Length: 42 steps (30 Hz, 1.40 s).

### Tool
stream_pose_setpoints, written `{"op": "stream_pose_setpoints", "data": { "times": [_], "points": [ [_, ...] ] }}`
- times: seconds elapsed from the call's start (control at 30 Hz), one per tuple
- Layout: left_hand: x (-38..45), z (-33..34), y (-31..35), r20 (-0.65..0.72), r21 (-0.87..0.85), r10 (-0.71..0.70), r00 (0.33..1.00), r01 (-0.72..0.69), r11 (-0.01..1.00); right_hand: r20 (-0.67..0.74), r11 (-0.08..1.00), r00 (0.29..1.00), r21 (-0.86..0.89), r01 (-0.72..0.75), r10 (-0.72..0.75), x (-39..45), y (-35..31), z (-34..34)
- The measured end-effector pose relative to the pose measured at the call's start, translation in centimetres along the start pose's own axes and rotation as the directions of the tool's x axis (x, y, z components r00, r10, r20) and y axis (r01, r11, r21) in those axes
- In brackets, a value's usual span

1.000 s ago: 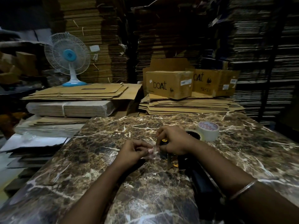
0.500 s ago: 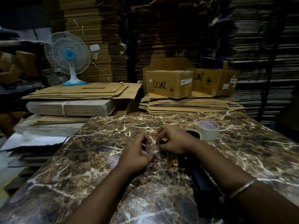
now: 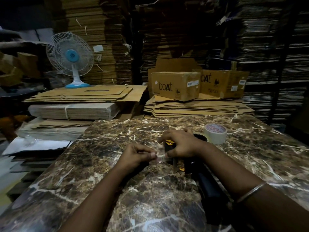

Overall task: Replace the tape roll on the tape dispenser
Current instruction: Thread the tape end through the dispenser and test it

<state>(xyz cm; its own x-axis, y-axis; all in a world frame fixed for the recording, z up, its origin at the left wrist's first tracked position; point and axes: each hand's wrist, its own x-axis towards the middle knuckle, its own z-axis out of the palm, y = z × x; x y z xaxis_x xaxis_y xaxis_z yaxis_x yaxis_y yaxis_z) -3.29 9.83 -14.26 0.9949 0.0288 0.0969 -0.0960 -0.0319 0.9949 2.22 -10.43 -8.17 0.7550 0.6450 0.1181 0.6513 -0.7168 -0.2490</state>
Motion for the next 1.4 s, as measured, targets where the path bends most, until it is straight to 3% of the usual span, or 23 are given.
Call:
{"op": "stream_pose_setpoints", "data": {
  "times": [0.27,0.63,0.9,1.23,1.4],
  "points": [
    [0.2,0.0,-0.2,-0.031,0.033,0.047,0.998,-0.046,0.998,0.065,1.0,0.998,0.015,0.0,-0.001,-0.3,-0.5,-0.4],
    [0.6,-0.5,0.3,0.018,0.109,0.043,0.999,-0.045,0.993,0.141,0.973,0.985,0.218,0.069,-0.101,-1.0,-0.1,-0.4],
    [0.4,-1.8,1.1,0.199,0.13,0.048,0.979,-0.075,0.989,0.114,0.968,0.984,0.227,0.109,-0.138,-1.2,-0.2,-0.3],
    [1.2,-2.1,-0.2,0.04,0.057,0.068,0.997,-0.07,0.996,0.16,0.958,0.97,0.252,0.138,-0.182,-1.2,-0.3,-0.5],
    [1.7,-2.3,-0.8,0.08,0.059,0.048,0.996,-0.053,0.997,0.295,0.962,0.935,0.243,0.124,-0.196,-1.4,-0.4,-1.4]
  ]
}}
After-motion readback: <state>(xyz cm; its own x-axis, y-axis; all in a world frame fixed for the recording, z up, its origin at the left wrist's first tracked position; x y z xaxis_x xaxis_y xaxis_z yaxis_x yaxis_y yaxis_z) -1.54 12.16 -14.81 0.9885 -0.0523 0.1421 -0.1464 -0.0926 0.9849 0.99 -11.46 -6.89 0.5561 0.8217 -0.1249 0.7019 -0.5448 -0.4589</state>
